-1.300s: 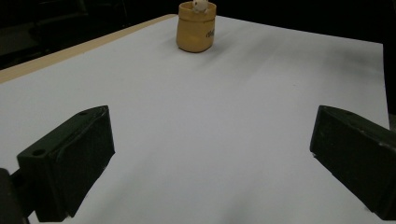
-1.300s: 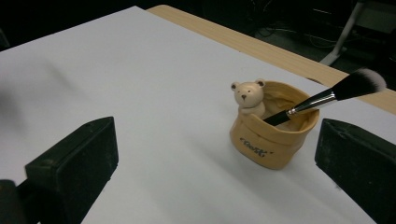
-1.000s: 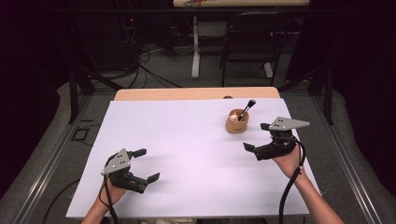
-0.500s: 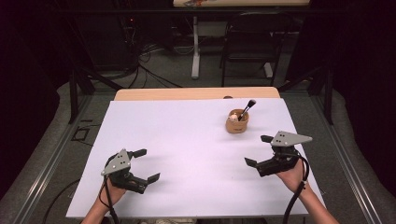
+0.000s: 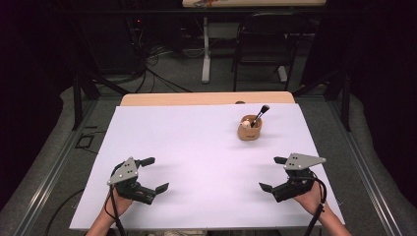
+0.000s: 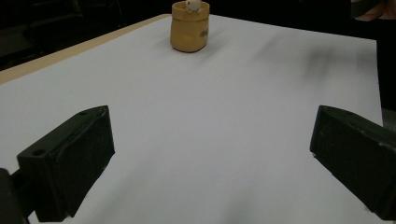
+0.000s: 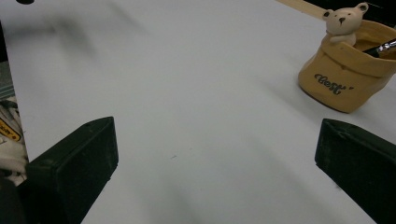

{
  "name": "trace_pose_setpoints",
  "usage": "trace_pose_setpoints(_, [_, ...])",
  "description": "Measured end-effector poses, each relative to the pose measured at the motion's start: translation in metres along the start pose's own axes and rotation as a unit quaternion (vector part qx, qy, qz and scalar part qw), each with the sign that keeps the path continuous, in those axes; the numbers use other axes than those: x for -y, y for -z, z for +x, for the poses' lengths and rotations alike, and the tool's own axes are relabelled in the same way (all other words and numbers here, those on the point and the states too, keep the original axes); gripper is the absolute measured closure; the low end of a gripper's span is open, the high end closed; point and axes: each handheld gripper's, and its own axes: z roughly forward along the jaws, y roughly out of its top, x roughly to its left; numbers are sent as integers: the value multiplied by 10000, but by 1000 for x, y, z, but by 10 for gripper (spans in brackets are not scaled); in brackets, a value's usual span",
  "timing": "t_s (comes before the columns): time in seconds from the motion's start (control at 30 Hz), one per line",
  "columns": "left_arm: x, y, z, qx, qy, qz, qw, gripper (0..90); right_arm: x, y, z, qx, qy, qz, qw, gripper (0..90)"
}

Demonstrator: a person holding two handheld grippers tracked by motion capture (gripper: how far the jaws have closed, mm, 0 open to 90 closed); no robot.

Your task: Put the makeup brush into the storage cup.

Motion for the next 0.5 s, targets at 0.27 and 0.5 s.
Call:
trace_pose_setpoints(0.27, [0, -1, -1, -4, -24, 29, 10000, 0, 7, 2, 1, 3, 54, -8, 10000, 0])
trace_pose_setpoints(0.5, [0, -1, 0, 32, -31, 22, 10000, 0, 9, 0, 1, -51, 108, 11, 9999, 0])
